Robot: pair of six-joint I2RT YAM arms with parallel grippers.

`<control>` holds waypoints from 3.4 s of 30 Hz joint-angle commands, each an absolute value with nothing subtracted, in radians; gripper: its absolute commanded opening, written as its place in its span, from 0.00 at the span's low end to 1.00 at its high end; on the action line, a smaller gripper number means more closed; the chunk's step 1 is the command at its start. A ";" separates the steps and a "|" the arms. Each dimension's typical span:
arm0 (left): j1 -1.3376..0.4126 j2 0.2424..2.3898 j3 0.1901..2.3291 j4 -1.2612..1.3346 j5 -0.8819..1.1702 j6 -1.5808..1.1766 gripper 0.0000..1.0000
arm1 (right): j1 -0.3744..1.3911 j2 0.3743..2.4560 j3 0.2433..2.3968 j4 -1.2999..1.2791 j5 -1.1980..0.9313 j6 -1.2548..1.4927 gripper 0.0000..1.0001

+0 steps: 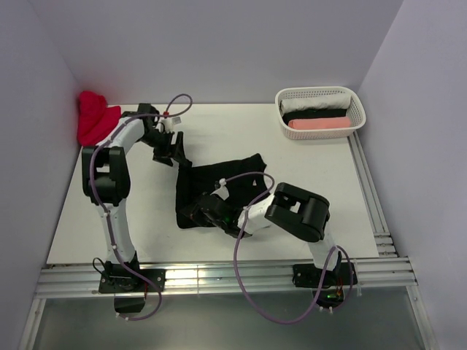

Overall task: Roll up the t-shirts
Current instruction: Roll the tshirt

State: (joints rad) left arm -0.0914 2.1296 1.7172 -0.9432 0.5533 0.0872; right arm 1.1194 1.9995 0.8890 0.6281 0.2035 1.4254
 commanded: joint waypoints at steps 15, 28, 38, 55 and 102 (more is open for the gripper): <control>0.020 2.042 1.487 -0.781 0.943 0.118 0.54 | 1.106 2.072 0.744 0.825 0.115 1.580 0.13; -0.087 2.000 1.433 -0.666 0.616 0.008 0.41 | 1.103 2.013 0.744 0.718 0.164 1.571 0.32; -0.175 2.013 1.496 -0.703 0.407 -0.057 0.34 | 1.117 1.876 0.886 0.306 0.303 1.454 0.53; -0.256 2.065 1.568 -0.741 0.272 -0.069 0.34 | 1.226 1.954 1.507 -0.503 0.676 1.204 0.58; -0.092 1.962 1.468 -0.674 0.894 0.038 0.69 | 1.017 1.927 0.735 0.815 0.146 1.365 0.20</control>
State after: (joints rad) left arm -0.0986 2.0071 1.4952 -0.7265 0.7315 0.0036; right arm 1.0267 1.8690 0.7876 0.5205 0.2508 1.2942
